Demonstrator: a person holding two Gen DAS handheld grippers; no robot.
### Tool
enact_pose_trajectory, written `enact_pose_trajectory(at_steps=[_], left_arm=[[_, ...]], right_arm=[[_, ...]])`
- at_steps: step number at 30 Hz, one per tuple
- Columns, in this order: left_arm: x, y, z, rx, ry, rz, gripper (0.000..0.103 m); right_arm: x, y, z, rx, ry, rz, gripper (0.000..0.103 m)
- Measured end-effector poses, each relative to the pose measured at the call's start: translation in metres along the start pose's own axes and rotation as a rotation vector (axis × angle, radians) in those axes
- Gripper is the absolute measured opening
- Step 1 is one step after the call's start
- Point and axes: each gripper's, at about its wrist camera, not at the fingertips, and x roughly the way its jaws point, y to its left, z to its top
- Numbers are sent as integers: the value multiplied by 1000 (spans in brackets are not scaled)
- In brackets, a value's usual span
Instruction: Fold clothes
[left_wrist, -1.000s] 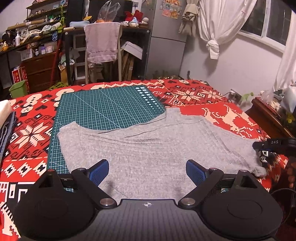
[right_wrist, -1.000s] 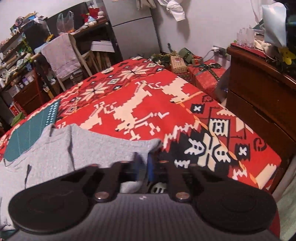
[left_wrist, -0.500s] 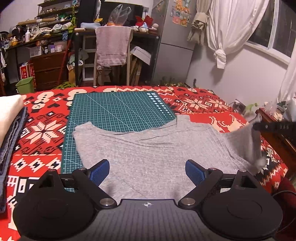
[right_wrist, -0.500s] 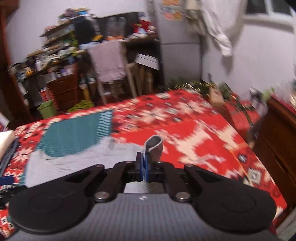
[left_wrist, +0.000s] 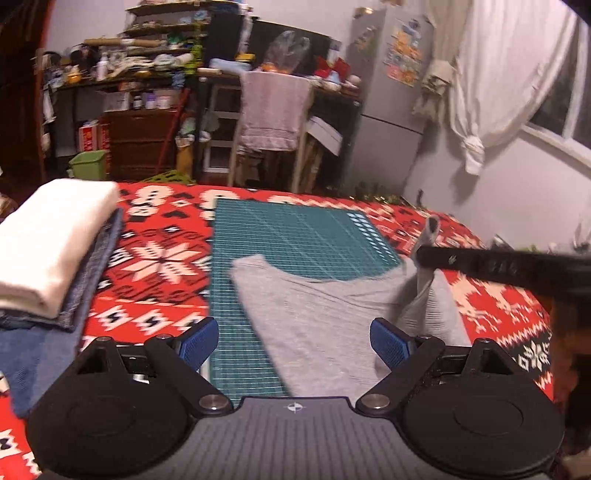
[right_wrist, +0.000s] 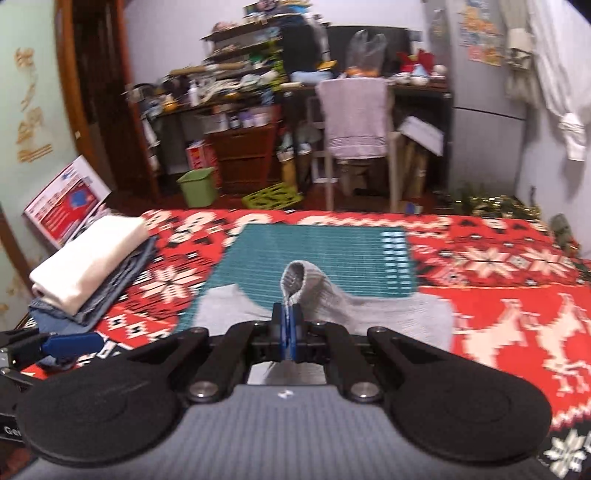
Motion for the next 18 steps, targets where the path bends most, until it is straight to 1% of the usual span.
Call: enact_pose_trajectory(at_steps=[6, 10, 12, 14, 16, 17, 18], left_arm=[[-1, 23, 8, -74, -7, 10, 89], [3, 30, 5, -95, 17, 12, 89], [4, 33, 2, -107, 27, 9, 89], [6, 34, 1, -113, 38, 9, 89], [7, 35, 0, -118, 46, 10, 89], [7, 35, 0, -121, 50, 8, 89], [7, 36, 0, -124, 51, 6, 89]], right_arm=[[28, 29, -1, -41, 32, 46, 3], [48, 31, -10, -29, 83, 65, 3], [57, 29, -15, -19, 99, 91, 4], [59, 24, -19, 0, 94, 124, 8], [53, 14, -15, 31, 69, 143, 21], [49, 9, -13, 44, 55, 151, 24], [44, 3, -11, 55, 43, 155, 25]])
